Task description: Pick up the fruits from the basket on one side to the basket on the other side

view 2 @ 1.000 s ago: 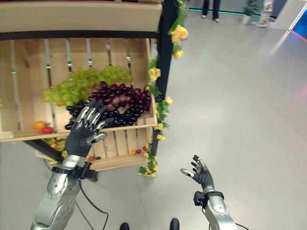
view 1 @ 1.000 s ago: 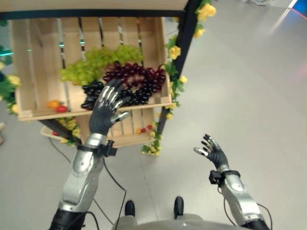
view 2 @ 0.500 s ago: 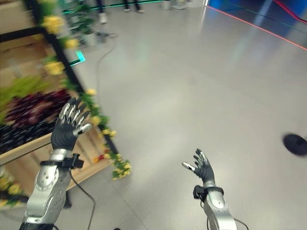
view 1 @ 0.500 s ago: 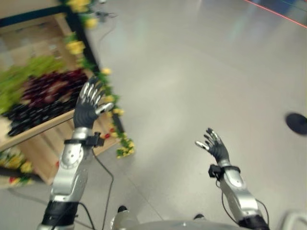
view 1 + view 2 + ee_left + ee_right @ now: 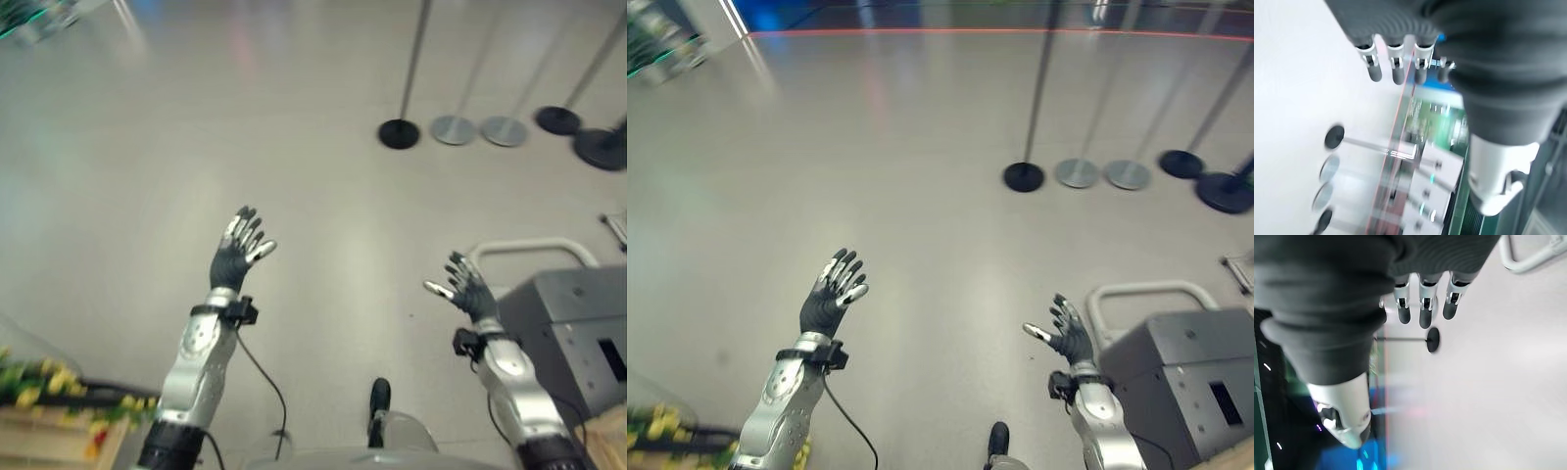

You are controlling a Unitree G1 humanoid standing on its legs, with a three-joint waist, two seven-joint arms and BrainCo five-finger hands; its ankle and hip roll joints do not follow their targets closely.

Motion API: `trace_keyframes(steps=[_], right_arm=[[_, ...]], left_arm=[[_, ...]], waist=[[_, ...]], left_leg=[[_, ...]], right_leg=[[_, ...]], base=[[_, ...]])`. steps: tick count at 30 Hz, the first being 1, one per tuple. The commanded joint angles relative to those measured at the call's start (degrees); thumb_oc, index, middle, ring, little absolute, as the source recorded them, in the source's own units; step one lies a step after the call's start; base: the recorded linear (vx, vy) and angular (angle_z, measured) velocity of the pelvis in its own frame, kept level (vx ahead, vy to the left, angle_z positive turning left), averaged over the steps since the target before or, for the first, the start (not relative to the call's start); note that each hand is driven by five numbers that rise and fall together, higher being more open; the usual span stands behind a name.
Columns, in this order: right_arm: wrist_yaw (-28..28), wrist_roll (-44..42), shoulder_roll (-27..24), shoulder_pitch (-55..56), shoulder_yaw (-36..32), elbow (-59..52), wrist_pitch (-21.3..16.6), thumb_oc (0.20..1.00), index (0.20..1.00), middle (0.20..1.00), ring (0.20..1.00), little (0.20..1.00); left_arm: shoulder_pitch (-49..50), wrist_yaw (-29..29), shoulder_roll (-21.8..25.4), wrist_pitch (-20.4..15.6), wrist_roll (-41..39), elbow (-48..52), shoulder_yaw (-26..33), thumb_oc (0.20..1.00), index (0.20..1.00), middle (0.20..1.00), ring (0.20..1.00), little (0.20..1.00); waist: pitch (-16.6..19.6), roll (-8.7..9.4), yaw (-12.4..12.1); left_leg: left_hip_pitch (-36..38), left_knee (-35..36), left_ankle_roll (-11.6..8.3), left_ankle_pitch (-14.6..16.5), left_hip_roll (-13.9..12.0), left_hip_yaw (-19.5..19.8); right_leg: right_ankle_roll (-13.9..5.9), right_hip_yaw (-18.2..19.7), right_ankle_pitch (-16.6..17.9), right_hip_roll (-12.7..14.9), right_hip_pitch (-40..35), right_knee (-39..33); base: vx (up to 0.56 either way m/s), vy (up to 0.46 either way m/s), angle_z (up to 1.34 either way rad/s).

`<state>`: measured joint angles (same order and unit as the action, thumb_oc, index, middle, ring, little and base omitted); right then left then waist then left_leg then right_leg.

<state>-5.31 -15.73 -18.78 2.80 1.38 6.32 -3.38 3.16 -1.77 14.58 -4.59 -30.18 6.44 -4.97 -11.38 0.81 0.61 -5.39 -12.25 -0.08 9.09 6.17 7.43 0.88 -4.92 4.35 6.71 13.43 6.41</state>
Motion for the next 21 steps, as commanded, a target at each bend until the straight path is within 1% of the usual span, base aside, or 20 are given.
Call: trace_keyframes(steps=[1,2,3,4,5,6,7,8,9,10,11,12,13,14,16,17,18,19,20,21], right_arm=[[1.6,-1.1,-0.2,1.2,-1.6,-4.0,-2.7,1.000,1.000,1.000,1.000,1.000],[1.3,-1.0,0.0,1.9,-1.7,-3.9,-2.6,1.000,1.000,1.000,1.000,1.000],[1.3,-1.0,0.0,1.9,-1.8,-3.9,-2.5,1.000,1.000,1.000,1.000,1.000],[1.1,-1.1,0.1,1.8,-1.7,-3.0,-2.5,1.000,1.000,1.000,1.000,1.000],[1.1,-1.1,0.1,1.8,-1.7,-3.0,-2.5,1.000,1.000,1.000,1.000,1.000],[1.0,-1.2,-0.1,1.4,-1.3,-2.6,-2.4,1.000,1.000,1.000,1.000,1.000],[0.8,-1.3,-0.2,1.2,-1.2,-2.5,-2.5,1.000,1.000,1.000,1.000,1.000],[0.8,-1.3,-0.2,1.1,-1.2,-2.5,-2.5,1.000,1.000,1.000,1.000,1.000],[0.7,-2.0,-0.3,0.8,-1.3,-2.3,-2.3,1.000,1.000,1.000,1.000,1.000],[0.7,-2.0,-0.3,0.9,-1.3,-2.3,-2.3,1.000,1.000,1.000,1.000,1.000],[0.7,-2.2,-0.2,1.0,-1.8,-2.5,-2.1,1.000,1.000,1.000,1.000,1.000],[0.7,-2.2,-0.1,1.0,-1.9,-2.5,-2.1,1.000,1.000,1.000,1.000,1.000],[0.7,-1.8,0.4,1.9,-2.2,-2.5,-1.9,1.000,1.000,1.000,1.000,1.000],[0.7,-1.8,0.4,1.9,-2.2,-2.5,-1.9,1.000,1.000,1.000,1.000,1.000],[0.6,-2.5,1.4,2.0,-2.8,-2.6,-1.9,1.000,1.000,1.000,1.000,1.000],[0.6,-2.7,1.7,2.0,-3.1,-3.1,-1.9,1.000,1.000,1.000,1.000,1.000],[0.7,-3.0,2.2,2.2,-3.2,-3.5,-1.9,1.000,1.000,1.000,1.000,1.000],[0.7,-3.0,2.2,2.2,-3.2,-3.5,-1.9,1.000,1.000,1.000,1.000,1.000],[0.8,-3.4,2.7,2.4,-3.2,-3.5,-2.1,1.000,1.000,1.000,1.000,1.000],[0.5,-3.1,2.9,2.4,-3.1,-3.3,-2.3,1.000,1.000,1.000,1.000,1.000]], left_arm=[[-0.3,0.2,0.6,-2.2,-1.2,4.1,3.1,1.000,1.000,1.000,1.000,1.000],[0.0,0.1,0.4,-2.1,-1.6,3.7,2.7,1.000,1.000,1.000,1.000,1.000],[0.0,0.1,0.4,-2.1,-1.6,3.7,2.7,1.000,1.000,1.000,1.000,1.000],[0.0,0.2,0.4,-1.7,-0.8,2.9,2.6,1.000,1.000,1.000,1.000,1.000],[0.0,0.2,0.4,-1.7,-0.8,2.8,2.6,1.000,1.000,1.000,1.000,1.000],[0.3,0.1,0.6,-1.8,-0.3,2.2,2.8,1.000,1.000,1.000,1.000,1.000],[0.2,-0.2,1.0,-2.0,0.6,2.1,2.8,1.000,1.000,1.000,1.000,1.000],[0.1,-0.2,1.0,-2.0,0.6,2.0,2.8,1.000,1.000,1.000,1.000,1.000],[0.2,-0.6,0.7,-1.9,0.3,1.0,2.9,1.000,1.000,1.000,1.000,1.000],[0.1,-0.6,0.7,-2.0,0.3,0.9,2.9,1.000,1.000,1.000,1.000,1.000],[0.4,-0.7,0.7,-1.9,0.9,0.4,2.8,1.000,1.000,1.000,1.000,1.000],[0.4,-0.7,0.7,-2.0,0.9,0.4,2.8,1.000,1.000,1.000,1.000,1.000],[0.3,-1.0,1.0,-1.7,1.5,-0.1,2.0,1.000,1.000,1.000,1.000,1.000],[0.2,-1.0,1.0,-1.7,1.5,-0.1,1.9,1.000,1.000,1.000,1.000,1.000],[0.3,-1.0,2.1,-1.7,2.2,0.1,1.6,1.000,1.000,1.000,1.000,1.000],[0.0,-1.5,3.3,-1.4,2.6,-0.1,1.6,1.000,1.000,1.000,1.000,1.000],[0.1,-1.9,3.8,-1.3,3.0,-0.3,1.5,1.000,1.000,1.000,1.000,1.000],[0.0,-1.9,3.8,-1.3,3.0,-0.3,1.5,1.000,1.000,1.000,1.000,1.000],[-0.5,-2.0,4.3,-1.4,3.7,-0.4,1.4,1.000,1.000,1.000,1.000,1.000],[-0.8,-2.3,4.6,-1.5,4.1,-0.2,1.6,1.000,1.000,1.000,1.000,1.000]], waist=[[-0.9,0.85,-0.2],[-0.7,0.68,-0.6],[-0.7,0.69,-0.6],[-0.4,0.12,-1.0],[-0.5,0.15,-1.1],[-0.8,-0.15,-1.8],[-1.0,-0.21,-2.2],[-1.0,-0.12,-2.3],[-1.0,-0.21,-2.1],[-1.0,-0.20,-2.4],[-0.7,-0.17,-1.6],[-0.7,-0.30,-1.8],[0.2,0.19,-1.1],[0.3,0.03,-1.3],[0.1,1.08,0.0],[0.0,1.17,0.8],[-0.6,1.55,1.2],[-0.5,1.40,1.1],[-1.0,1.21,1.7],[-1.5,1.03,2.1]], left_leg=[[-4.5,-6.9,-1.69,1.2,1.3,0.7],[-5.3,-5.6,-1.56,0.3,2.3,2.4],[-5.2,-5.6,-1.55,0.3,2.3,2.3],[-6.2,-1.2,-1.89,-2.9,3.3,7.6],[-6.0,-1.1,-1.89,-3.0,3.3,7.5],[-8.3,1.5,-2.65,-6.6,3.2,13.3],[-9.7,2.6,-3.44,-8.2,3.3,16.6],[-9.6,3.0,-3.48,-8.3,3.2,16.5],[-10.7,5.3,-4.25,-9.9,2.9,20.0],[-10.5,5.6,-4.25,-10.0,2.7,19.8],[-10.3,5.4,-3.57,-10.1,2.0,18.6],[-10.3,5.5,-3.61,-10.3,1.8,18.5],[-7.1,9.2,-2.81,-11.9,-0.3,16.6],[-7.2,9.4,-2.87,-12.1,-0.5,16.5],[-4.8,10.4,-2.28,-11.4,-2.0,13.1],[-3.2,11.1,-2.00,-11.0,-3.8,11.2],[-1.7,11.6,-1.29,-10.4,-4.3,9.9],[-1.9,11.7,-1.35,-10.7,-4.5,9.9],[-0.8,12.5,-1.04,-10.3,-5.3,8.2],[0.5,12.9,-0.92,-9.5,-6.3,6.3]], right_leg=[[-4.34,-0.6,-12.8,-2.2,-12.7,-3.6],[-4.19,1.8,-13.1,-3.1,-13.2,-3.8],[-4.18,1.9,-13.1,-3.1,-13.2,-3.8],[-4.00,6.3,-13.8,-5.3,-14.2,-4.2],[-4.00,6.3,-13.8,-5.2,-14.2,-4.2],[-3.75,10.6,-14.5,-7.1,-15.4,-4.4],[-3.82,12.8,-14.8,-7.8,-16.0,-4.6],[-3.77,13.0,-14.8,-7.8,-15.9,-4.6],[-3.74,17.0,-15.8,-8.9,-17.2,-4.9],[-3.71,17.3,-15.8,-8.9,-17.2,-4.9],[-4.30,19.9,-17.4,-8.4,-18.8,-4.1],[-4.37,20.1,-17.2,-8.5,-18.6,-4.2],[-5.68,19.5,-17.4,-7.6,-17.9,0.4],[-5.74,19.7,-17.2,-7.8,-17.6,0.5],[-8.32,18.7,-16.8,-8.0,-15.2,7.5],[-10.45,16.4,-14.4,-8.5,-11.2,12.2],[-10.95,13.4,-13.7,-8.3,-8.9,17.3],[-10.97,13.4,-13.4,-8.5,-8.6,17.3],[-11.86,10.0,-12.3,-7.9,-6.1,20.1],[-12.57,6.2,-11.6,-6.3,-4.1,22.2]], base=[[0.25,-0.066,-1.78],[0.24,-0.069,-2.00],[0.31,-0.001,-1.59],[0.21,0.009,-0.96],[0.39,0.022,-0.91],[0.26,0.030,-0.88],[0.26,0.026,-0.92],[0.23,0.044,-1.31],[0.15,0.024,-1.34],[0.30,0.147,-1.33],[0.14,0.121,-0.69],[0.37,0.249,-0.82],[0.20,0.133,-0.93],[0.29,0.167,-1.38],[0.21,0.093,-1.27],[0.25,0.115,-0.85],[0.15,0.092,-0.80],[0.09,0.095,-1.06],[0.06,0.106,-1.20],[0.17,0.182,-1.24]])
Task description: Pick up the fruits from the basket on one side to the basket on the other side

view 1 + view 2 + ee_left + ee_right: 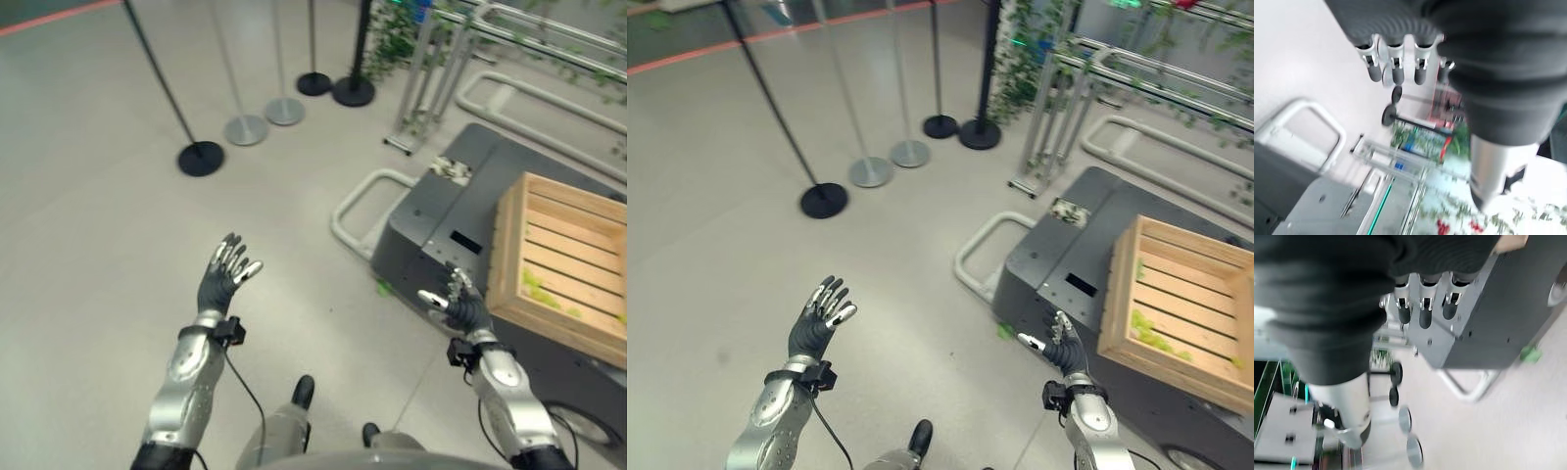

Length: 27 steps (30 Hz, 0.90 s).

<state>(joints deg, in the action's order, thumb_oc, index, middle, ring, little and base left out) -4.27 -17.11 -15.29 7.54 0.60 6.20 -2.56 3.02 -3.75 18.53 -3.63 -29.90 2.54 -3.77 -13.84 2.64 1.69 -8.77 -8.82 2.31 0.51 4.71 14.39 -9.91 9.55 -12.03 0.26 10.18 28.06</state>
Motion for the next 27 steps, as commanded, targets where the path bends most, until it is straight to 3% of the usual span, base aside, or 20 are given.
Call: trace_keyframes(steps=[1,2,4,5,6,8,9,10,11,12,14,16,17,20,21,22,23,24,25,27], right_arm=[[-1.0,-1.2,0.3,-2.2,-1.8,-3.2,-3.1,1.000,1.000,1.000,1.000,1.000],[-1.0,-1.1,0.3,-2.2,-1.8,-3.2,-3.1,1.000,1.000,1.000,1.000,1.000],[-1.3,-0.5,0.3,-3.1,-1.8,-3.0,-3.0,1.000,1.000,1.000,1.000,1.000],[-1.9,-0.8,0.4,-3.9,-2.1,-2.4,-3.0,1.000,1.000,1.000,1.000,1.000],[-1.9,-0.8,0.5,-4.0,-2.1,-2.4,-3.0,1.000,1.000,1.000,1.000,1.000],[-2.2,0.0,0.3,-4.1,-2.0,-2.4,-2.9,1.000,1.000,1.000,1.000,1.000],[-2.3,0.8,0.5,-4.2,-1.7,-2.6,-3.1,1.000,1.000,1.000,1.000,1.000],[-2.3,1.2,0.6,-4.3,-1.5,-3.0,-3.1,1.000,1.000,1.000,1.000,1.000],[-2.3,1.3,0.6,-4.2,-1.5,-3.1,-3.1,1.000,1.000,1.000,1.000,1.000],[-1.4,1.6,0.6,-3.0,-1.5,-4.2,-3.1,1.000,1.000,1.000,1.000,1.000],[-1.6,2.2,0.4,-2.5,-1.6,-4.2,-3.1,1.000,1.000,1.000,1.000,1.000],[-0.7,1.6,-0.3,-1.6,-1.8,-4.8,-2.8,1.000,1.000,1.000,1.000,1.000],[-0.5,2.3,-2.2,-1.6,-1.7,-5.1,-2.9,1.000,1.000,1.000,1.000,1.000],[-0.4,1.6,-3.6,-2.1,-1.3,-4.5,-2.9,1.000,1.000,1.000,1.000,1.000],[0.5,1.3,-5.0,-3.2,-0.4,-4.3,-2.5,1.000,1.000,1.000,1.000,1.000],[0.5,1.3,-5.0,-3.2,-0.4,-4.3,-2.6,1.000,1.000,1.000,1.000,1.000],[0.8,0.8,-6.0,-3.2,0.0,-4.5,-2.4,1.000,1.000,1.000,1.000,1.000],[0.8,0.8,-5.9,-3.2,-0.1,-4.5,-2.4,1.000,1.000,1.000,1.000,1.000],[0.5,1.0,-6.1,-3.5,0.3,-4.4,-2.0,1.000,1.000,1.000,1.000,1.000],[0.1,1.3,-5.9,-3.9,0.2,-4.1,-1.5,1.000,1.000,1.000,1.000,1.000]], left_arm=[[-0.8,-1.3,0.8,-2.6,3.2,4.1,1.0,1.000,1.000,1.000,1.000,1.000],[-0.8,-1.3,0.8,-2.6,3.1,4.1,1.0,1.000,1.000,1.000,1.000,1.000],[-1.2,-1.3,0.7,-2.4,2.4,4.0,1.5,1.000,1.000,1.000,1.000,1.000],[-1.6,-1.3,0.5,-2.5,2.2,3.5,1.3,1.000,1.000,1.000,1.000,1.000],[-1.7,-1.2,0.5,-2.6,2.1,3.4,1.3,1.000,1.000,1.000,1.000,1.000],[-2.0,-1.7,0.1,-2.5,2.0,2.9,1.5,1.000,1.000,1.000,1.000,1.000],[-2.0,-2.3,-0.7,-2.5,3.0,2.1,2.0,1.000,1.000,1.000,1.000,1.000],[-1.9,-2.3,-1.0,-2.6,3.2,1.8,2.1,1.000,1.000,1.000,1.000,1.000],[-1.9,-2.3,-1.1,-2.6,3.2,1.8,2.2,1.000,1.000,1.000,1.000,1.000],[-1.2,-2.0,-1.8,-2.7,2.6,1.7,2.0,1.000,1.000,1.000,1.000,1.000],[-1.1,-1.8,-2.3,-2.8,2.4,1.3,1.6,1.000,1.000,1.000,1.000,1.000],[-0.7,-1.1,-3.3,-2.6,0.9,0.6,1.2,1.000,1.000,1.000,1.000,1.000],[0.0,-0.6,-4.7,-2.8,-0.5,0.6,1.1,1.000,1.000,1.000,1.000,1.000],[0.5,-0.8,-5.6,-2.7,-1.5,0.1,1.1,1.000,1.000,1.000,1.000,1.000],[2.0,-0.5,-6.1,-2.5,-2.2,0.3,1.7,1.000,1.000,1.000,1.000,1.000],[2.0,-0.5,-6.0,-2.5,-2.2,0.3,1.7,1.000,1.000,1.000,1.000,1.000],[3.4,0.0,-6.3,-2.3,-2.5,0.7,1.8,1.000,1.000,1.000,1.000,1.000],[3.4,0.0,-6.2,-2.3,-2.5,0.7,1.8,1.000,1.000,1.000,1.000,1.000],[3.7,-0.3,-6.6,-2.2,-2.7,0.9,1.7,1.000,1.000,1.000,1.000,1.000],[4.2,-0.7,-7.1,-1.8,-2.7,0.9,1.7,1.000,1.000,1.000,1.000,1.000]], waist=[[0.9,-1.50,-0.2],[0.9,-1.59,-0.2],[1.2,-1.67,-1.0],[1.2,-0.58,-1.0],[1.2,-0.61,-1.2],[1.0,-0.01,-0.7],[1.0,0.10,0.2],[0.9,0.01,0.9],[0.8,-0.04,0.8],[1.1,0.33,1.7],[1.3,0.48,2.3],[2.0,0.05,3.1],[1.5,-1.18,3.0],[1.1,-1.88,2.4],[0.8,-2.04,2.0],[0.9,-1.82,2.2],[-0.8,-0.81,0.5],[-0.7,-0.62,0.6],[-2.0,-0.18,-1.0],[-2.2,-0.08,-2.3]], left_leg=[[5.7,9.8,-3.71,0.2,-7.1,-4.4],[5.6,9.8,-3.70,0.0,-7.1,-4.4],[7.1,11.4,-4.79,0.9,-9.4,-8.5],[8.1,13.0,-5.36,1.4,-8.9,-11.2],[8.2,13.1,-5.36,1.4,-9.0,-11.4],[9.2,12.8,-5.91,2.4,-8.8,-13.8],[11.2,11.9,-6.33,4.5,-9.0,-16.5],[12.2,11.0,-6.47,5.8,-9.1,-17.6],[12.3,10.8,-6.48,6.0,-9.1,-17.8],[13.8,10.2,-6.29,7.7,-8.4,-17.7],[14.9,9.2,-6.26,9.3,-8.3,-18.4],[15.3,4.3,-6.92,11.6,-8.3,-18.4],[13.6,-3.1,-7.96,11.9,-8.2,-18.0],[12.0,-9.0,-9.26,9.0,-7.0,-14.3],[10.6,-20.7,-10.63,2.6,-6.5,-11.1],[10.3,-20.7,-10.57,2.3,-6.2,-11.0],[3.9,-32.0,-11.37,1.0,-3.8,-11.5],[3.6,-32.0,-11.28,0.7,-3.5,-11.5],[0.1,-34.2,-10.57,3.7,0.5,-11.5],[-4.3,-30.4,-9.09,4.5,3.0,-10.9]], right_leg=[[-1.38,-17.3,4.9,7.2,-1.4,-1.5],[-1.38,-17.4,5.3,7.1,-1.5,-1.8],[0.28,-24.6,4.9,12.4,-2.4,-9.7],[0.19,-26.2,7.5,12.0,-3.1,-18.5],[0.19,-26.2,7.8,11.8,-3.4,-19.2],[-0.81,-28.8,12.3,12.9,-1.4,-24.9],[-1.77,-33.0,15.7,14.4,1.3,-29.2],[-1.89,-33.7,16.0,14.5,2.1,-29.3],[-1.90,-33.6,15.9,14.4,2.1,-29.2],[-1.39,-30.3,15.0,13.8,1.0,-27.5],[-1.09,-30.2,15.6,14.0,1.1,-27.6],[0.02,-30.6,14.6,13.9,0.3,-25.6],[1.38,-30.4,12.8,12.3,-2.0,-26.2],[3.31,-29.3,10.7,10.7,-3.6,-25.9],[5.46,-27.6,8.5,9.4,-5.6,-25.8],[5.44,-27.7,8.7,9.8,-5.4,-25.8],[6.60,-26.2,7.2,9.0,-9.2,-27.1],[6.55,-26.3,7.4,9.3,-9.0,-27.1],[6.72,-25.6,6.9,9.2,-10.9,-27.4],[6.29,-24.3,6.4,8.8,-13.3,-28.1]], base=[[0.13,0.129,-0.76],[0.13,0.063,-0.96],[0.11,-0.048,-1.12],[0.10,-0.044,-0.92],[0.12,-0.077,-0.81],[0.19,-0.112,-0.71],[0.35,-0.127,-1.04],[0.29,-0.098,-1.02],[0.32,-0.098,-0.85],[0.31,-0.127,-0.29],[0.31,-0.169,0.19],[0.26,-0.200,-0.05],[0.20,-0.113,-0.38],[0.20,-0.121,-0.45],[0.26,-0.160,-0.55],[0.37,-0.300,-0.66],[0.18,-0.192,-0.53],[0.28,-0.260,-0.54],[0.17,-0.093,-0.30],[0.29,-0.106,-0.32]])
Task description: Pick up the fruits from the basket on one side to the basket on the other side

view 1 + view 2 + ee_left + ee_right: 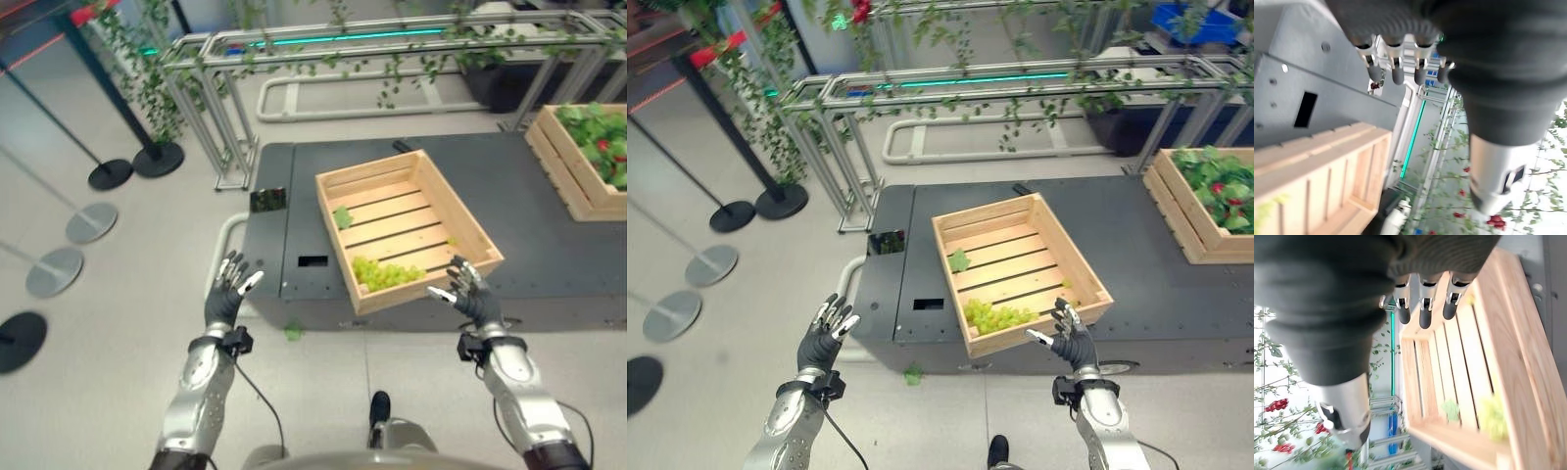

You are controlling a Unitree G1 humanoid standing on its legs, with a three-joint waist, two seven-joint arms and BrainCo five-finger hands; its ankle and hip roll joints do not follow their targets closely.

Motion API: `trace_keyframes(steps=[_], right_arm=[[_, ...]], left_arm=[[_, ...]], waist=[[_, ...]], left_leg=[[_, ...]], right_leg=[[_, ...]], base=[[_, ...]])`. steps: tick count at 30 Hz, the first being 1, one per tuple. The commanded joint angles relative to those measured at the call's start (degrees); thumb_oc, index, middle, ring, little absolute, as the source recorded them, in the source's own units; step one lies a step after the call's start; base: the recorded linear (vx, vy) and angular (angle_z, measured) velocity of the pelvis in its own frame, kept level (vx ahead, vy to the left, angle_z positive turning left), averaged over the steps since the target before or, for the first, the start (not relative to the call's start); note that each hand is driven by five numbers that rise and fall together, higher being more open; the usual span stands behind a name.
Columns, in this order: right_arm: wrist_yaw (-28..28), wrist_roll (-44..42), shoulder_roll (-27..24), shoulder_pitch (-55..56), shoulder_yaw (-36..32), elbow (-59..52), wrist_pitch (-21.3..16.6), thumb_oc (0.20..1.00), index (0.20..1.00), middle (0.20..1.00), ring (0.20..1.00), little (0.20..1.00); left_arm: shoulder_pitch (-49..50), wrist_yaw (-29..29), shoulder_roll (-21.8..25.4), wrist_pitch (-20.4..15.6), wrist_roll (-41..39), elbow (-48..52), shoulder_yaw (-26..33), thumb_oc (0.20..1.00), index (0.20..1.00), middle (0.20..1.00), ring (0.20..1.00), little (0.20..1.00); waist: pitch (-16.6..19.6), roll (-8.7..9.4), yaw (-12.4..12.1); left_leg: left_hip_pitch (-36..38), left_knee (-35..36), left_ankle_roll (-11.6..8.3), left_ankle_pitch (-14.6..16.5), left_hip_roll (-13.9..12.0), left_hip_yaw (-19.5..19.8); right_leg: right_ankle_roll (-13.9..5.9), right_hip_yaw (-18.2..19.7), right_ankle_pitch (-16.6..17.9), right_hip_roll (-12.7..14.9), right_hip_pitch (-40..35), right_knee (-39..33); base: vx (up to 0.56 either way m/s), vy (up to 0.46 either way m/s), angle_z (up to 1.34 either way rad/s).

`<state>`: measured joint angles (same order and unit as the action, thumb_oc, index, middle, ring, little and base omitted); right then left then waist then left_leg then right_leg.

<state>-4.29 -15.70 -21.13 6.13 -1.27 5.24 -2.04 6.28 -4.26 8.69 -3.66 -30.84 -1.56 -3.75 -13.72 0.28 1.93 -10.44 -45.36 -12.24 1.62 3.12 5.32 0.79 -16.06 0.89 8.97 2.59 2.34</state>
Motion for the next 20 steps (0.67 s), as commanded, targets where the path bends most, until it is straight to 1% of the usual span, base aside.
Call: trace_keyframes(steps=[1,2,3,4,5,6,7,8,9,10,11,12,13,16,17,18,20], right_arm=[[0.3,-0.3,0.2,-2.7,2.1,-3.3,-2.0,1.000,1.000,1.000,1.000,1.000],[0.2,-0.4,0.2,-2.8,2.2,-3.0,-2.2,1.000,1.000,1.000,1.000,1.000],[-0.2,-0.3,0.4,-3.2,2.5,-2.2,-2.4,1.000,1.000,1.000,1.000,1.000],[-0.3,-0.3,0.4,-3.2,2.5,-2.1,-2.5,1.000,1.000,1.000,1.000,1.000],[-0.4,0.2,0.2,-2.6,2.7,-2.4,-2.4,1.000,1.000,1.000,1.000,1.000],[-0.4,0.2,0.2,-2.6,2.7,-2.4,-2.4,1.000,1.000,1.000,1.000,1.000],[-1.1,1.0,0.0,-2.6,2.5,-2.5,-2.5,1.000,1.000,1.000,1.000,1.000],[-0.6,0.8,0.8,-2.4,2.8,-3.1,-2.4,1.000,1.000,1.000,1.000,1.000],[-0.6,0.8,0.8,-2.3,2.8,-3.2,-2.4,1.000,1.000,1.000,1.000,1.000],[-0.6,0.4,1.0,-2.2,2.4,-3.3,-2.3,1.000,1.000,1.000,1.000,1.000],[-0.6,0.4,1.0,-2.2,2.4,-3.3,-2.3,1.000,1.000,1.000,1.000,1.000],[-0.5,-0.2,1.7,-1.9,1.9,-3.9,-2.3,1.000,1.000,1.000,1.000,1.000],[-0.5,-0.2,1.7,-1.9,1.9,-3.9,-2.3,1.000,1.000,1.000,1.000,1.000],[-0.3,0.5,2.5,-1.8,2.2,-3.5,-1.7,1.000,1.000,1.000,1.000,1.000],[0.2,0.6,3.0,-1.5,2.3,-3.3,-1.5,1.000,1.000,1.000,1.000,1.000],[0.2,0.6,3.0,-1.5,2.3,-3.3,-1.5,1.000,1.000,1.000,1.000,1.000],[0.0,1.2,3.2,-2.1,2.8,-3.0,-1.4,1.000,1.000,1.000,1.000,1.000]], left_arm=[[1.5,0.1,2.6,-1.8,-1.9,5.1,2.1,1.000,1.000,1.000,1.000,1.000],[2.1,0.1,2.2,-1.9,-2.1,5.2,2.3,1.000,1.000,1.000,1.000,1.000],[2.5,-0.3,2.3,-1.9,-1.9,5.5,2.6,1.000,1.000,1.000,1.000,1.000],[2.6,-0.3,2.2,-1.9,-1.8,5.5,2.6,1.000,1.000,1.000,1.000,1.000],[3.0,-1.2,2.1,-1.9,-1.3,5.5,2.5,1.000,1.000,1.000,1.000,1.000],[3.0,-1.3,2.1,-1.9,-1.3,5.5,2.5,1.000,1.000,1.000,1.000,1.000],[2.7,-2.2,1.6,-2.0,-0.1,5.1,2.4,1.000,1.000,1.000,1.000,1.000],[2.4,-2.8,1.9,-2.1,-0.4,5.0,2.3,1.000,1.000,1.000,1.000,1.000],[2.4,-2.8,1.9,-2.1,-0.4,5.0,2.2,1.000,1.000,1.000,1.000,1.000],[1.3,-3.1,2.5,-2.0,-0.1,4.6,2.1,1.000,1.000,1.000,1.000,1.000],[1.3,-3.1,2.5,-2.0,-0.2,4.6,2.1,1.000,1.000,1.000,1.000,1.000],[0.7,-2.5,3.1,-2.1,-1.1,5.3,1.9,1.000,1.000,1.000,1.000,1.000],[0.7,-2.5,3.2,-2.1,-1.1,5.3,1.9,1.000,1.000,1.000,1.000,1.000],[-0.2,-2.8,4.0,-1.8,-1.2,4.8,1.6,1.000,1.000,1.000,1.000,1.000],[0.0,-2.5,4.4,-1.6,-0.7,4.9,1.8,1.000,1.000,1.000,1.000,1.000],[0.0,-2.5,4.4,-1.6,-0.7,4.9,1.9,1.000,1.000,1.000,1.000,1.000],[-0.6,-2.8,5.3,-1.8,-0.1,4.7,2.0,1.000,1.000,1.000,1.000,1.000]], waist=[[-2.1,1.69,-3.0],[-2.0,1.53,-3.5],[-1.5,-0.07,-4.9],[-1.6,0.08,-5.1],[-1.3,-1.33,-5.9],[-1.4,-1.34,-5.9],[-1.4,-1.71,-6.1],[0.0,-2.70,-5.4],[0.0,-2.74,-5.4],[0.5,-2.41,-4.9],[0.5,-2.38,-4.9],[1.2,-1.75,-4.5],[1.2,-1.68,-4.5],[1.7,-0.35,-4.4],[1.7,0.39,-4.3],[1.7,0.47,-4.4],[0.6,0.70,-4.1]], left_leg=[[-2.6,10.8,6.18,3.3,3.5,-1.6],[-3.2,13.9,6.47,3.4,2.8,-1.7],[-3.7,27.2,6.82,0.6,-0.2,0.4],[-2.8,28.4,6.68,0.3,-0.2,0.2],[-0.9,37.9,6.22,-3.9,-3.6,2.9],[-0.4,38.5,6.17,-4.2,-3.6,3.0],[-0.6,40.8,5.64,-6.0,-4.1,3.1],[2.9,44.6,5.22,-6.5,-5.8,5.9],[3.2,45.2,5.16,-6.8,-6.0,5.9],[4.1,46.0,4.67,-6.9,-6.0,6.0],[4.1,46.1,4.67,-6.9,-6.0,6.0],[4.9,47.7,5.21,-6.7,-5.7,5.5],[4.9,47.7,5.24,-6.7,-5.7,5.5],[5.5,47.6,7.01,-5.4,-4.1,4.9],[5.9,47.6,8.37,-4.3,-3.3,4.4],[5.7,47.5,8.42,-4.3,-3.2,4.2],[5.9,47.3,9.24,-4.0,-3.3,3.6]], right_leg=[[-4.55,2.2,-7.0,-0.7,-6.2,-2.6],[-4.79,2.9,-7.6,-0.9,-7.1,-3.1],[-5.32,4.1,-8.8,-3.0,-8.4,-3.5],[-5.21,4.3,-8.8,-2.9,-8.7,-3.5],[-5.80,4.8,-10.3,-4.2,-10.3,-3.0],[-5.76,4.8,-10.4,-4.2,-10.5,-3.0],[-6.12,4.3,-11.3,-4.1,-12.1,-3.0],[-6.26,5.2,-12.4,-4.5,-12.6,-2.0],[-6.21,5.2,-12.4,-4.6,-12.7,-2.0],[-6.54,4.5,-11.9,-3.6,-12.8,-2.2],[-6.55,4.5,-11.9,-3.6,-12.8,-2.2],[-7.35,4.2,-11.5,-2.6,-12.2,-2.1],[-7.39,4.2,-11.6,-2.6,-12.2,-2.1],[-8.63,4.6,-11.5,-0.3,-10.9,0.0],[-9.48,5.5,-11.2,1.0,-8.4,3.6],[-9.53,5.7,-11.4,1.1,-8.1,4.0],[-10.69,7.2,-10.9,1.3,-3.7,10.5]], base=[[0.30,-0.015,-0.50],[0.46,0.092,-0.54],[0.35,0.079,-0.52],[0.48,0.083,-0.65],[0.23,0.013,-0.66],[0.33,0.051,-0.71],[0.24,0.119,-0.29],[0.24,0.120,-0.17],[0.18,0.166,-0.19],[0.05,0.066,-0.27],[0.11,0.152,-0.07],[0.06,0.083,0.13],[0.08,0.119,0.31],[0.07,0.130,0.15],[0.06,0.141,-0.03],[0.03,0.123,-0.07],[-0.02,0.089,-0.12]])
